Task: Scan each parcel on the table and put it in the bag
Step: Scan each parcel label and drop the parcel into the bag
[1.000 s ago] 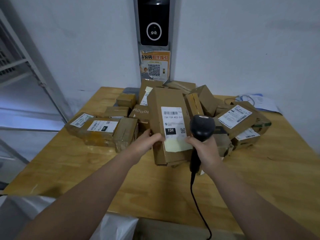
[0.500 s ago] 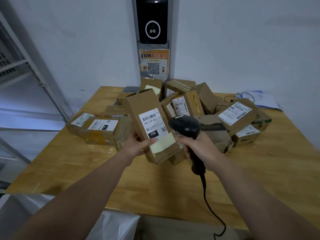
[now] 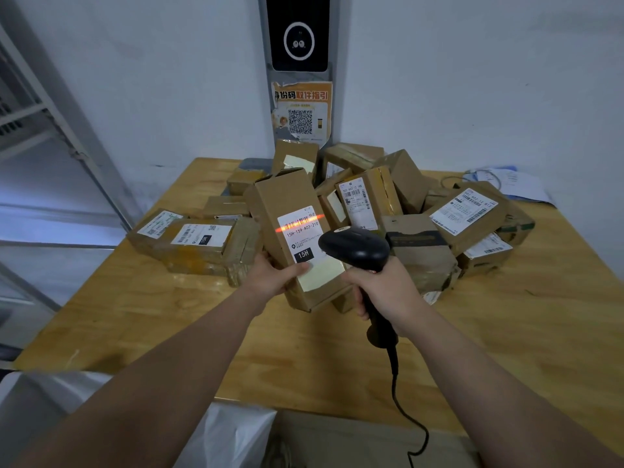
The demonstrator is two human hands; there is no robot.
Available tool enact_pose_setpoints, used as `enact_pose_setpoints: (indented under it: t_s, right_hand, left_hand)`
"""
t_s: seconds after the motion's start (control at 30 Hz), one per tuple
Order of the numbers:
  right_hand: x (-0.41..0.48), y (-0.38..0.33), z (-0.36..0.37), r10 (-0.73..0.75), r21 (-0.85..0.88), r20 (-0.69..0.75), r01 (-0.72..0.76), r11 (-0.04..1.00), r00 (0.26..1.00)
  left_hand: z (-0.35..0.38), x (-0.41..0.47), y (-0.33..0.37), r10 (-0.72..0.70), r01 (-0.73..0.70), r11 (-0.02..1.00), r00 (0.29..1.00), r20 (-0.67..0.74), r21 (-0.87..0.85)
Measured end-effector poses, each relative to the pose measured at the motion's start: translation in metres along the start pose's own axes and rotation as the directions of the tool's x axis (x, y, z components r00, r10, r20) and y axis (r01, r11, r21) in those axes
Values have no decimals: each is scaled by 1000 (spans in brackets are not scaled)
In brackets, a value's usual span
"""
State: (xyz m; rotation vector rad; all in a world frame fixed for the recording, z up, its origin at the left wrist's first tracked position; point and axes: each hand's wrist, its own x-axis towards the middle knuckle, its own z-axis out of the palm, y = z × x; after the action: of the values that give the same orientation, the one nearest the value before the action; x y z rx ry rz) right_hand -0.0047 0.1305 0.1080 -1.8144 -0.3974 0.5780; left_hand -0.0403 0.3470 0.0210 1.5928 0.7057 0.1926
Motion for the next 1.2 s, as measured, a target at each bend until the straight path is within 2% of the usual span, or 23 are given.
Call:
enact_pose_setpoints:
  t_s: [0.17,0.37,0.57,0.73,0.87,1.03,1.2]
  right_hand:
    - [-3,-5,0,-35,33,15,35,999,999]
    - [-4,-2,-1,-21,7,23,21,1000,1000]
    - [-7,4,0,-2,73,49,-1,997,999]
    - [-13,15,18,-33,147,100,18,989,994]
    - [-22,27,53,-20,233,123,-10,973,992]
    - [-37,60,112,98,158,177,-127,979,979]
    - [-68,116,180,227,-74,215,-216,974,950]
  left_hand:
    - [0,5,-5,-9,9,1000,1000,-3,6]
    - [3,3,-3,-5,5,1000,1000,-23,9]
    - [2,-17,0,36,-38,999,999,-35,-35]
    - [-18,-53,-11,33,-54,986,991,-133,-160]
    - [-54,-90,-31,25,-74,984,957,-291,-160]
    - [-118,-138,-59,99,-121,992,905,-414,-26]
    - [-185,-195,-114,114,-84,991,929,-351,99]
